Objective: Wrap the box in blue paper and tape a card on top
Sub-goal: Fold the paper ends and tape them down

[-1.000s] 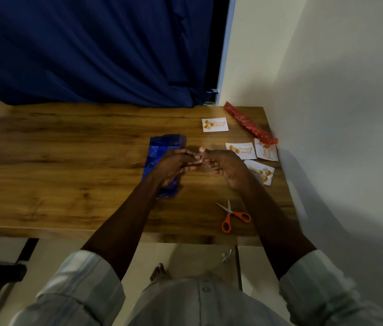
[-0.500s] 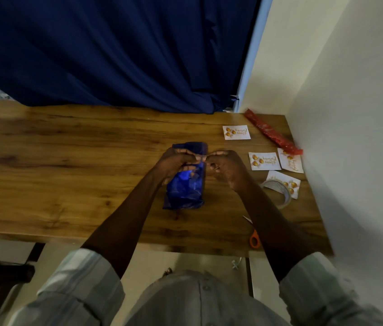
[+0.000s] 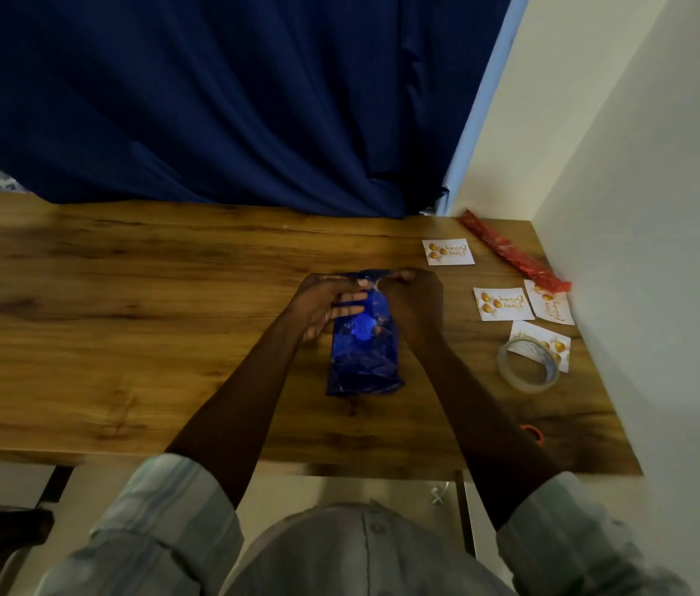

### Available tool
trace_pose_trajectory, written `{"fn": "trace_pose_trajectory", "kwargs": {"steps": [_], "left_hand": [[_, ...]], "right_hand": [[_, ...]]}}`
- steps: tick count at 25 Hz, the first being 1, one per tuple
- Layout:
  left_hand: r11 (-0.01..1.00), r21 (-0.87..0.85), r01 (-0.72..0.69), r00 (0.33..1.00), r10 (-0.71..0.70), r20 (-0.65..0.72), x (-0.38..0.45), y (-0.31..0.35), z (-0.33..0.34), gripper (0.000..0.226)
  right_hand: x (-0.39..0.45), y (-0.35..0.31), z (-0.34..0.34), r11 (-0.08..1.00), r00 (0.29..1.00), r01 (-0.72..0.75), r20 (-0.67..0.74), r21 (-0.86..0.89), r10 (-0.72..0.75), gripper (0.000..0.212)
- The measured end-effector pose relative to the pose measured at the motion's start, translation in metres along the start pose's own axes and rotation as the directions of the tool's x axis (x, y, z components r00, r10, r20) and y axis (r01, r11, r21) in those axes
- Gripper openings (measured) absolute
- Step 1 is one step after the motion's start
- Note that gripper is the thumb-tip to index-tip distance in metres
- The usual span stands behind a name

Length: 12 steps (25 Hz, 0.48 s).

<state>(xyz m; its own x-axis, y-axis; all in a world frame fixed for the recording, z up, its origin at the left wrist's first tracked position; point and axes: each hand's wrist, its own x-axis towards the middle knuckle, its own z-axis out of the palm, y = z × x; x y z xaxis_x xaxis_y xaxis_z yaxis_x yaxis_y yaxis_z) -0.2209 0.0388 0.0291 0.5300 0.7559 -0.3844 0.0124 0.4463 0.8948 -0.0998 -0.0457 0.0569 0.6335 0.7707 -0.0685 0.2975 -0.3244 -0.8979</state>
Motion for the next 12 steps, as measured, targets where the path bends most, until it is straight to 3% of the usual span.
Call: {"fn": "trace_pose_trajectory", "kwargs": {"steps": [3,4,6,8,11,12], "left_hand": [[0.993,-0.120,-0.009,0.990,-0.008,-0.143,-0.001,0.006,-0.011,0.014],[0.997,-0.073,-0.033,0.971,0.015,-0.240,0.000,0.006,-0.017,0.008],[0.945,0.321,-0.064,0.899,0.194,-0.392,0.007,0.002,-0.031,0.011],[0.753,0.655,-0.061,0.878,0.352,-0.324,0.007,-0.001,-0.032,0.014],[0.579,0.793,-0.190,0.880,0.459,-0.124,0.002,-0.004,-0.022,0.015],[0.581,0.784,-0.217,0.880,0.465,-0.100,0.001,-0.007,-0.019,0.016]], "right_hand": [[-0.001,-0.009,-0.001,0.995,0.987,0.089,-0.126,-0.055,-0.095,0.016],[0.001,-0.014,-0.004,0.994,0.986,0.099,-0.133,-0.040,-0.103,0.017],[0.002,-0.027,-0.008,0.997,0.998,0.054,-0.019,0.057,-0.053,0.016],[-0.006,-0.045,-0.004,0.985,0.986,-0.021,0.168,0.168,-0.008,0.011],[-0.020,-0.058,0.019,0.988,0.950,-0.040,0.312,0.152,-0.010,0.009],[-0.024,-0.059,0.027,0.989,0.950,-0.049,0.312,0.141,0.002,0.008]]}}
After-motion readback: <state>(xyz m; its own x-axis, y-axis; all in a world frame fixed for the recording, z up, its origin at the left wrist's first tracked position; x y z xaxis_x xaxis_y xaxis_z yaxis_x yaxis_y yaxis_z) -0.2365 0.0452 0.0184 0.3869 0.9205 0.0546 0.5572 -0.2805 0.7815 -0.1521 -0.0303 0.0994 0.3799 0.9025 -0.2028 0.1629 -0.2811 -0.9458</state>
